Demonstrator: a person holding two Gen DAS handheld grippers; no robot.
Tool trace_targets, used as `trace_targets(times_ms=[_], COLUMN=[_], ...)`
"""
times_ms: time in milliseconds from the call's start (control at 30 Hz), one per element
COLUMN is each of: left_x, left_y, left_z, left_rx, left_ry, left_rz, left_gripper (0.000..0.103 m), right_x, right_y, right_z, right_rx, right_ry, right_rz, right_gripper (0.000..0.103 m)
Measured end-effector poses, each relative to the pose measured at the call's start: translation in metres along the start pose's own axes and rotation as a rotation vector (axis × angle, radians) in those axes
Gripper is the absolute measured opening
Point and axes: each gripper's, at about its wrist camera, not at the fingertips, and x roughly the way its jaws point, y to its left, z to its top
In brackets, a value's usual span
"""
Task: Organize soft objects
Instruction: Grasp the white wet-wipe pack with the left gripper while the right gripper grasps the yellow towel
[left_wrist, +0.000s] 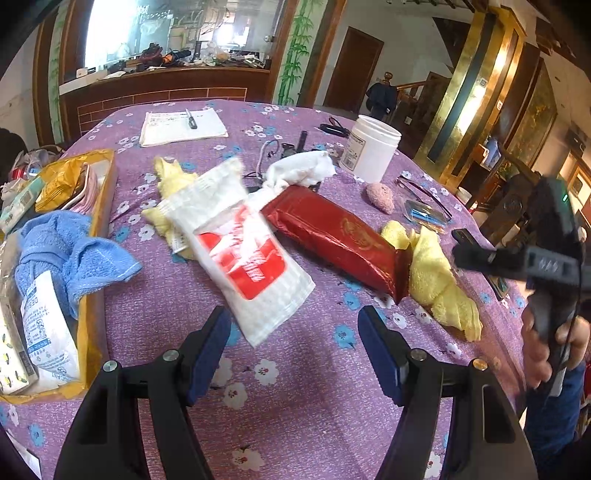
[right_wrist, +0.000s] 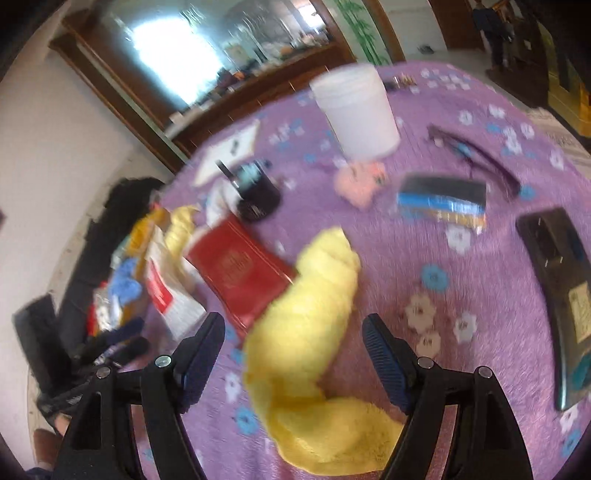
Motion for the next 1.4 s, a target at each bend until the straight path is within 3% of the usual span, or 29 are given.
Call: trace_targets(times_ms=[133, 167, 267, 333, 433, 500, 567, 700, 833, 867, 900, 933, 1233, 1400], left_x=[-0.001, -0.001, -0.001, -0.001, 0.003, 0.011, 0.022, 0.047, 0.064, 0.068, 0.068, 0.068, 0.043, 0.016], left_y=[0.011, 0.015, 0.022, 0.025, 0.029, 0.03, 0.033, 0.037, 0.037, 0.036, 0.035, 0.033, 0.013, -0.008], left_z=[-0.001, -0.002, -0.001, 0.002, 0.007, 0.014, 0.022, 0.031, 0.038, 0.038, 0.038, 0.038, 0.03, 0.025], left_rx=[-0.042, -0.056, -0.08, -0.091, -0.122, -0.149, -0.183, -0.254, -0.276, -0.268, -0.262, -0.25, -0.148, -0.047], left_ry=[0.003, 0.004, 0.008, 0.002, -0.005, -0.002, 0.005, 0.042, 0.036, 0.041, 0.035, 0.03, -0.037, -0.114], left_rz=[0.008, 0.013, 0.03, 0.049, 0.055, 0.068, 0.097, 0.129, 0.112, 0.116, 0.105, 0.094, 0.069, 0.132], left_gripper=[0.07, 0.071, 0.072, 0.076, 0.077, 0.077, 0.077, 0.077, 0.077, 0.074, 0.047, 0.034, 0.031, 0.032], right_x=[0.023, 0.028, 0.031, 0.017, -0.015, -0.025, -0.028, -0.026, -0.023, -0.023, -0.023, -0.024, -0.026, -0.025], right_y=[0.003, 0.003, 0.002, 0.001, 0.0, 0.0, -0.001, 0.0, 0.004, 0.005, 0.005, 0.006, 0.009, 0.016], right_z=[-0.007, -0.007, -0.008, -0.007, -0.005, -0.006, -0.008, -0.011, -0.011, -0.012, -0.012, -0.012, -0.013, -0.015], right_rx=[0.003, -0.007, -0.049, -0.049, -0.059, -0.055, -0.045, -0.056, -0.064, -0.068, -0.072, -0.076, -0.092, -0.132], right_ry=[0.053, 0.055, 0.016, -0.068, -0.267, -0.323, -0.333, -0.33, -0.323, -0.322, -0.326, -0.33, -0.341, -0.339], right_rz=[-0.017, -0.024, -0.034, -0.02, -0.013, 0.023, 0.077, 0.086, 0.102, 0.107, 0.107, 0.107, 0.12, 0.12], right_gripper=[0.079, 0.062, 0.054, 0.053, 0.054, 0.054, 0.054, 0.054, 0.054, 0.054, 0.054, 0.054, 0.054, 0.054])
